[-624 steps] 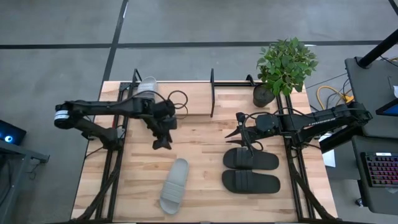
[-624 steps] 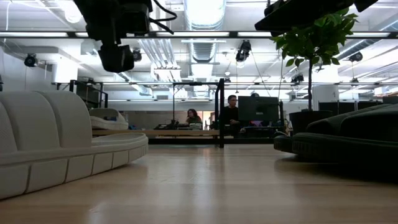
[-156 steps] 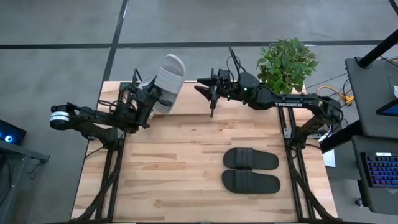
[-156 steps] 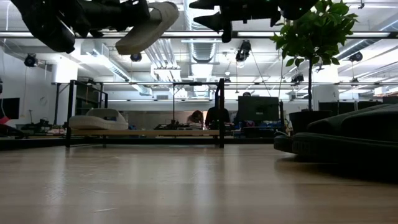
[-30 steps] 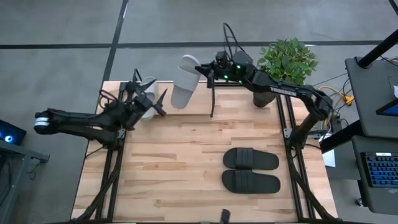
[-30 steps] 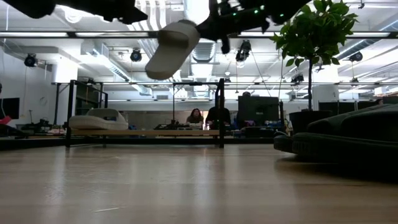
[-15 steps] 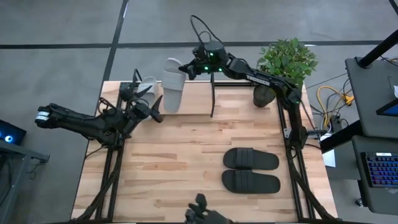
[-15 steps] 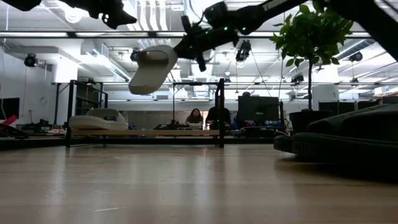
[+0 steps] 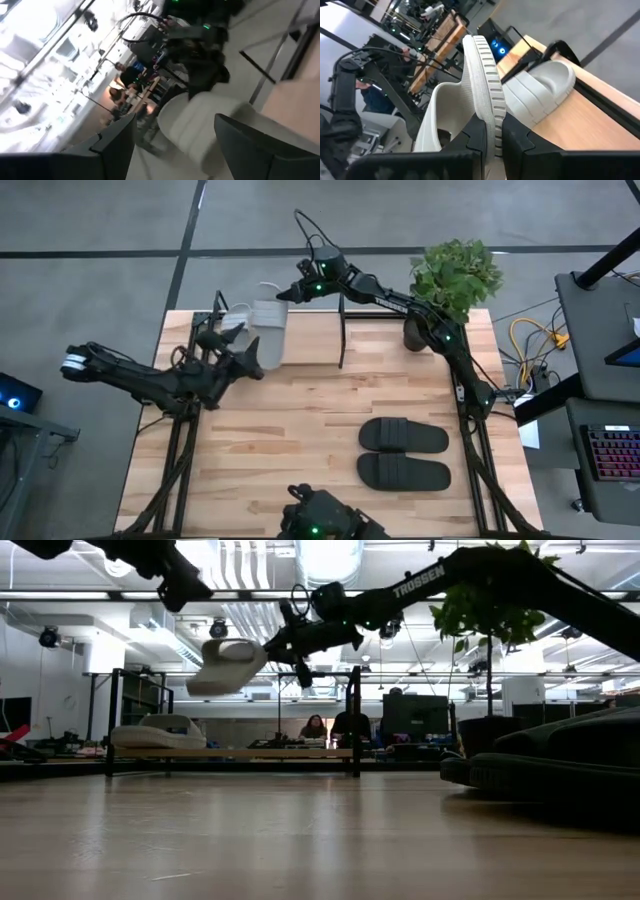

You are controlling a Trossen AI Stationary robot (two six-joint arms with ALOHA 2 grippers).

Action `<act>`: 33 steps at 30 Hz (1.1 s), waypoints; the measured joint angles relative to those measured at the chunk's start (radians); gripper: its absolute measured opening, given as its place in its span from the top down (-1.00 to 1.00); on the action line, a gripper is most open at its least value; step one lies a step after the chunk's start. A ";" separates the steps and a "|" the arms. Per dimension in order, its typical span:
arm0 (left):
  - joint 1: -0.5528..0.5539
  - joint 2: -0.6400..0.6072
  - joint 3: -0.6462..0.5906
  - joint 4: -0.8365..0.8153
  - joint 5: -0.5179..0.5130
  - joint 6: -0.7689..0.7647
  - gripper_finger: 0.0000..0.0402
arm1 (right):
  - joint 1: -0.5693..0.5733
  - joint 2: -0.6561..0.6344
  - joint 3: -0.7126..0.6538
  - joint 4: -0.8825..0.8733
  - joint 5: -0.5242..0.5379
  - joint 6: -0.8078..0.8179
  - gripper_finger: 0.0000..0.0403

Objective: Pick and place slides into the shelf
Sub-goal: Put the gray slides on the shelf

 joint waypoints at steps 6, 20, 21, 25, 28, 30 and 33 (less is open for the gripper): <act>0.010 0.076 0.002 -0.001 0.006 0.132 -0.25 | -0.001 -0.011 0.001 -0.002 -0.004 -0.017 0.88; 0.113 0.101 0.007 0.001 0.017 0.248 -0.25 | 0.007 -0.026 0.001 0.001 -0.053 -0.016 0.88; 0.116 0.104 0.008 0.001 0.028 0.248 -0.25 | 0.007 -0.026 0.001 0.001 -0.053 -0.016 0.88; 0.116 0.108 0.007 0.000 0.063 0.248 -0.25 | 0.006 -0.026 0.001 0.001 -0.053 -0.016 0.88; 0.116 0.112 0.007 -0.004 0.086 0.248 -0.25 | 0.005 -0.027 0.001 0.007 -0.052 -0.016 0.88; 0.116 0.118 0.007 -0.014 0.086 0.224 -0.25 | 0.005 -0.027 0.001 0.006 -0.053 -0.016 0.88; 0.126 0.137 0.003 -0.035 0.090 0.196 -0.25 | 0.005 -0.027 0.001 0.007 -0.053 -0.016 0.88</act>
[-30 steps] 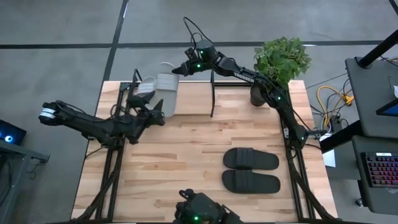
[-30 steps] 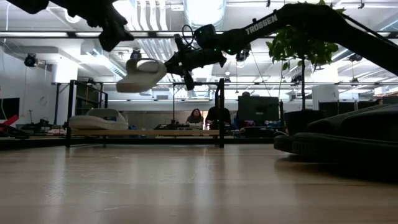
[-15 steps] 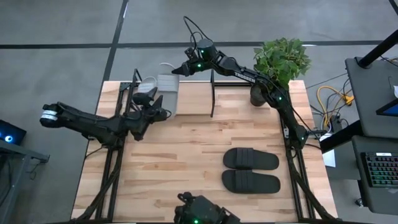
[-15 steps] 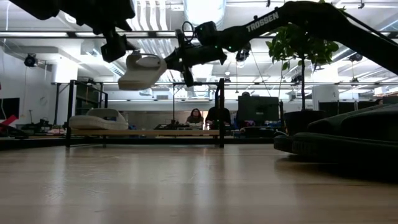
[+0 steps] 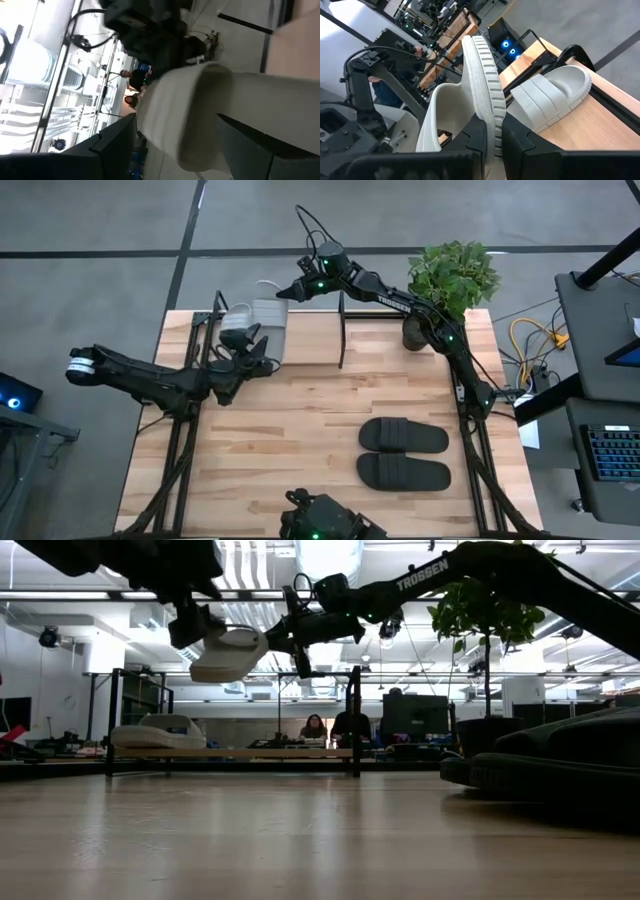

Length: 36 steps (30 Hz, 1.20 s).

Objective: Pick and place slides into the shelf
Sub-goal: Put the gray slides on the shelf

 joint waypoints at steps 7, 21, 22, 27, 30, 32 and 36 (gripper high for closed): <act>0.089 0.052 0.000 0.017 -0.006 -0.002 -0.25 | 0.007 0.000 0.000 0.002 -0.021 -0.001 0.88; 0.162 0.074 0.034 0.122 -0.004 0.024 -0.19 | 0.022 -0.001 -0.001 0.000 -0.035 -0.011 0.88; 0.166 0.074 0.035 0.131 0.000 0.025 -0.15 | 0.023 -0.002 -0.001 0.000 -0.035 -0.011 0.88; 0.174 0.074 0.035 0.139 0.034 0.025 0.09 | 0.026 -0.002 -0.001 0.002 -0.035 -0.011 0.88; 0.174 0.076 0.034 0.139 0.041 0.025 0.24 | 0.026 -0.002 -0.001 0.002 -0.035 -0.011 0.88; 0.174 0.076 0.034 0.139 0.041 0.025 0.35 | 0.026 -0.002 -0.001 0.003 -0.035 -0.011 0.88; 0.174 0.076 0.034 0.139 0.052 0.025 0.66 | 0.026 -0.002 -0.001 0.005 -0.035 -0.023 0.88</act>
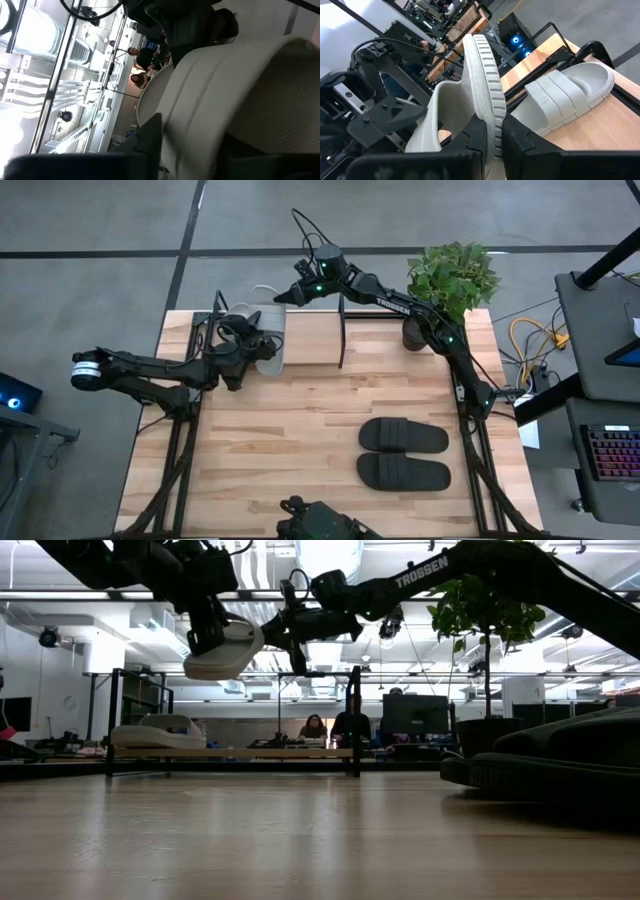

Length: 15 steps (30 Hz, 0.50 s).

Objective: Pick and place slides into the shelf
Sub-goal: Put the gray slides on the shelf

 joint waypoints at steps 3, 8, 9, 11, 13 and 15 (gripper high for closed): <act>0.001 0.000 0.000 -0.001 0.020 0.005 0.92 | 0.000 -0.001 0.000 -0.001 -0.002 0.000 0.88; 0.001 0.000 0.015 -0.002 0.023 -0.024 0.98 | -0.002 -0.002 0.000 -0.001 -0.004 0.008 0.81; 0.001 0.000 0.015 -0.002 0.023 -0.025 0.99 | -0.004 -0.002 0.000 -0.002 -0.004 0.022 0.76; 0.001 0.000 0.015 -0.002 0.023 -0.026 0.99 | -0.008 -0.002 0.000 -0.004 -0.007 0.026 0.64; 0.001 0.000 0.016 0.000 0.024 -0.026 0.99 | -0.016 -0.003 0.000 -0.006 -0.006 0.018 0.53; 0.001 0.000 0.017 0.003 0.025 -0.027 0.99 | -0.026 -0.009 0.000 -0.014 -0.011 0.016 0.44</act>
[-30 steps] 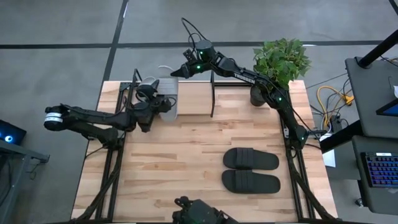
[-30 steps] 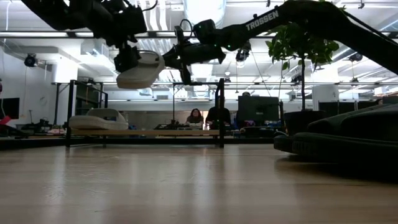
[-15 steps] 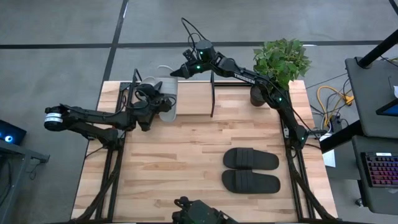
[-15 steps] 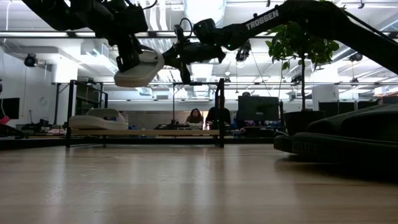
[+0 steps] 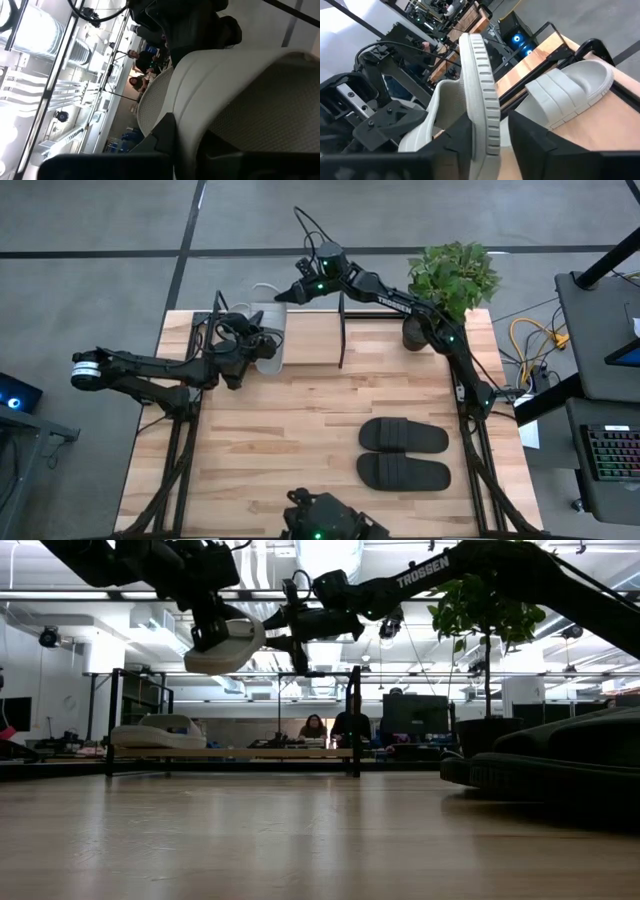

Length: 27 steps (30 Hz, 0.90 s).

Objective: Pick and place slides into the shelf
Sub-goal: Put the gray slides on the shelf

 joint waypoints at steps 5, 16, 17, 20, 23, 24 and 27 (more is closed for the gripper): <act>0.000 -0.007 0.000 -0.001 -0.006 -0.016 0.99 | -0.036 -0.039 0.000 -0.013 -0.013 -0.051 0.30; 0.014 -0.055 -0.003 -0.055 0.025 -0.163 1.00 | -0.058 -0.184 0.000 -0.049 -0.010 -0.177 0.28; 0.019 -0.063 -0.004 -0.081 0.045 -0.203 1.00 | -0.052 -0.197 0.000 -0.057 -0.010 -0.182 0.29; 0.046 -0.086 -0.004 -0.191 0.149 -0.332 1.00 | -0.036 -0.237 0.000 -0.098 -0.011 -0.219 0.31; 0.081 -0.091 -0.005 -0.294 0.178 -0.388 1.00 | -0.006 -0.272 0.000 -0.158 -0.010 -0.282 0.34; 0.094 -0.091 -0.005 -0.320 0.179 -0.404 1.00 | 0.003 -0.285 0.000 -0.179 -0.011 -0.298 0.34; 0.131 -0.092 -0.005 -0.353 0.228 -0.447 1.00 | 0.030 -0.320 0.000 -0.233 -0.009 -0.356 0.36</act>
